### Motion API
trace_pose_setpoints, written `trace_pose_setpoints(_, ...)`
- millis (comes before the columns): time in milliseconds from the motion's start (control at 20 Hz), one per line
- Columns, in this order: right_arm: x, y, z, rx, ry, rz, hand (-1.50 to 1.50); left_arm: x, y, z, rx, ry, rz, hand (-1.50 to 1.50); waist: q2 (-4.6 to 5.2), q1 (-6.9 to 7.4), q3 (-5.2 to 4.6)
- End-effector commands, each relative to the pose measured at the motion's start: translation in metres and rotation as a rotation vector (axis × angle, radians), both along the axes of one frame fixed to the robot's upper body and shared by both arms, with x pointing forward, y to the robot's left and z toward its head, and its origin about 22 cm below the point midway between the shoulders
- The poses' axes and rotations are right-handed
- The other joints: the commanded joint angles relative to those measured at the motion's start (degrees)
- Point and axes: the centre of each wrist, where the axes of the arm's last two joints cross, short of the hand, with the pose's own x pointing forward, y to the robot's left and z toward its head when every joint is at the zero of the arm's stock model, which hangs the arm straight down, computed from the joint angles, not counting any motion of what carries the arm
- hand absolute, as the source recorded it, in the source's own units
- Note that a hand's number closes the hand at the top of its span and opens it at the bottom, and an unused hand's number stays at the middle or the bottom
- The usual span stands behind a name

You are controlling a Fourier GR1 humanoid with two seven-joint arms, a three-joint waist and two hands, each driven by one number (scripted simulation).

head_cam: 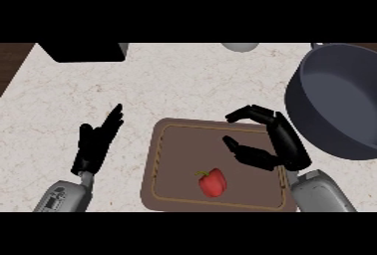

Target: Pick the bell pepper from the tray and place it in the pot

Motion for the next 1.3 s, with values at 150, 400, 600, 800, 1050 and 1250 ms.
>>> trace_pose_setpoints(150,-0.082,0.050,-0.023,0.269,-0.350,0.050,-1.50,-0.011,-0.009,-0.009,-0.068,0.035,-0.092,0.00,0.60,-0.40,0.41)
trace_pose_setpoints(400,-0.139,0.047,-0.011,0.108,-0.242,0.063,-1.50,-0.032,0.006,-0.011,-0.054,0.047,-0.110,0.00,0.77,1.02,0.28)
trace_pose_setpoints(600,-0.153,0.037,0.006,-0.058,-0.032,-0.005,-1.50,-0.023,0.020,-0.009,-0.050,0.046,-0.116,0.00,0.75,0.67,0.14)
trace_pose_setpoints(800,-0.162,0.053,0.047,-0.075,0.085,-0.007,-1.50,-0.021,0.005,-0.005,-0.055,0.051,-0.131,0.00,0.87,1.21,0.18)
trace_pose_setpoints(1050,-0.139,0.076,0.043,-0.117,0.269,-0.012,-1.50,-0.012,0.000,-0.016,-0.046,0.041,-0.126,0.00,1.21,1.30,0.22)
trace_pose_setpoints(1250,-0.121,0.075,0.013,-0.322,0.393,0.036,-1.50,-0.031,-0.007,-0.007,-0.058,0.029,-0.132,0.00,1.04,2.27,0.29)
